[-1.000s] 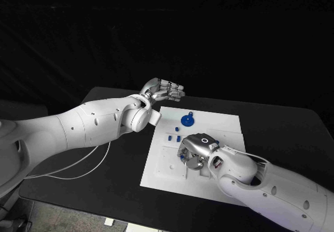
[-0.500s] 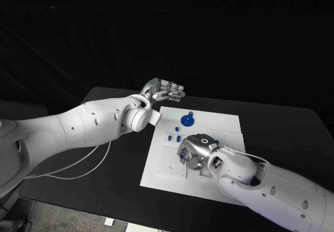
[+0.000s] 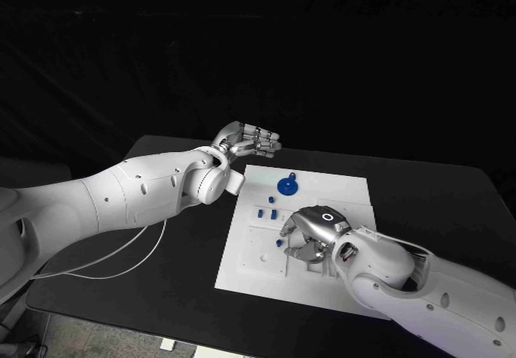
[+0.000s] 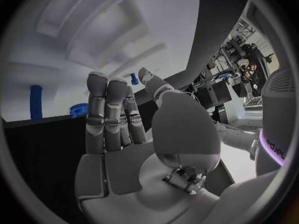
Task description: Assemble the parts on the task board
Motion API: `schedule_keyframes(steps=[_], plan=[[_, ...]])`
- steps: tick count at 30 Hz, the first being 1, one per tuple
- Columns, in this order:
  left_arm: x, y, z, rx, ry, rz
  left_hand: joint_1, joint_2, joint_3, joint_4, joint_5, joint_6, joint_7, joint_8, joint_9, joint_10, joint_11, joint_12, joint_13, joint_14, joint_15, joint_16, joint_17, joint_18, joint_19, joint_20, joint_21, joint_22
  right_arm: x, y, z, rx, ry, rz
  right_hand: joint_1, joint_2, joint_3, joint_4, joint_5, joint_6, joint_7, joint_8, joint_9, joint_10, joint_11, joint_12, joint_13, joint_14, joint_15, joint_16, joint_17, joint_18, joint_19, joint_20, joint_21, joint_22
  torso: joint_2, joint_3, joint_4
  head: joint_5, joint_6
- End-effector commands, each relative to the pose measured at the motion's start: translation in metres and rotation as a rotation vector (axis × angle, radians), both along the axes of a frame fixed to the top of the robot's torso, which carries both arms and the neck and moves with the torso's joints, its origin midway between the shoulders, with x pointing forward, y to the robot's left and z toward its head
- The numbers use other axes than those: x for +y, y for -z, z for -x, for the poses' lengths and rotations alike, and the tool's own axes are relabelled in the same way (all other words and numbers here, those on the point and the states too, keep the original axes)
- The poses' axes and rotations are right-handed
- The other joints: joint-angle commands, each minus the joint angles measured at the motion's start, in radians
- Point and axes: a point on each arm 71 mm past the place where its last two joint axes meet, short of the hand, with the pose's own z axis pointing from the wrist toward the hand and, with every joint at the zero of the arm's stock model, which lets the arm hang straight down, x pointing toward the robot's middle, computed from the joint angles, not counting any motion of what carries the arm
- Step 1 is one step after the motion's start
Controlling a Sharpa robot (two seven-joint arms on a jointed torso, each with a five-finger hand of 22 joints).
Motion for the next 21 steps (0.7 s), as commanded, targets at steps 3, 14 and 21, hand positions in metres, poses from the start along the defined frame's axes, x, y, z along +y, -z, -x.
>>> schedule_keyframes(steps=[3, 14, 21], plan=[[0.0, -0.001, 0.0, 0.001, 0.012, 0.009, -0.001, 0.011, -0.005, 0.002, -0.003, 0.0, 0.005, -0.001, -0.001, -0.007, 0.001, -0.003, 0.0, -0.005, 0.002, -0.003, -0.001, 0.011, -0.006, 0.003, 0.006, -0.002, -0.017, -0.019, -0.007, -0.013, 0.054, -0.035, 0.013, -0.002, 0.029, 0.008, -0.007, -0.008, -0.002, -0.002, -0.001, 0.025, -0.01, 0.003, -0.002, 0.001, 0.001, 0.002, -0.003, 0.013, 0.047, 0.001, 0.016, -0.008, 0.0, -0.0005, 0.0, -0.008, 0.004], [0.006, -0.001, 0.001, 0.002, 0.007, 0.011, 0.002, 0.013, -0.012, 0.005, -0.005, -0.001, 0.005, -0.001, -0.001, -0.007, 0.001, -0.003, 0.0, -0.003, 0.001, -0.003, -0.001, 0.012, -0.005, 0.003, 0.008, -0.01, -0.078, -0.046, -0.034, -0.015, 0.199, -0.038, 0.005, -0.014, 0.077, 0.009, -0.014, -0.021, 0.006, -0.002, -0.001, 0.035, -0.012, 0.003, -0.001, 0.001, -0.001, 0.009, -0.006, 0.019, 0.046, -0.001, 0.018, -0.034, 0.0, 0.0004, -0.0066, -0.025, 0.018], [0.006, -0.001, 0.001, 0.004, 0.01, 0.019, -0.003, 0.013, -0.021, 0.013, -0.057, -0.001, 0.004, -0.001, -0.001, -0.006, 0.001, -0.002, 0.0, -0.003, 0.002, -0.003, -0.001, 0.011, -0.005, 0.004, 0.008, -0.012, -0.095, -0.043, -0.041, 0.022, 0.238, 0.018, 0.02, -0.011, -0.017, 0.046, -0.035, -0.056, 0.007, -0.002, -0.002, -0.005, -0.002, 0.004, -0.001, 0.0, 0.007, 0.009, -0.011, 0.031, 0.047, 0.007, 0.002, -0.075, 0.002, 0.0007, -0.005, -0.027, 0.019]])
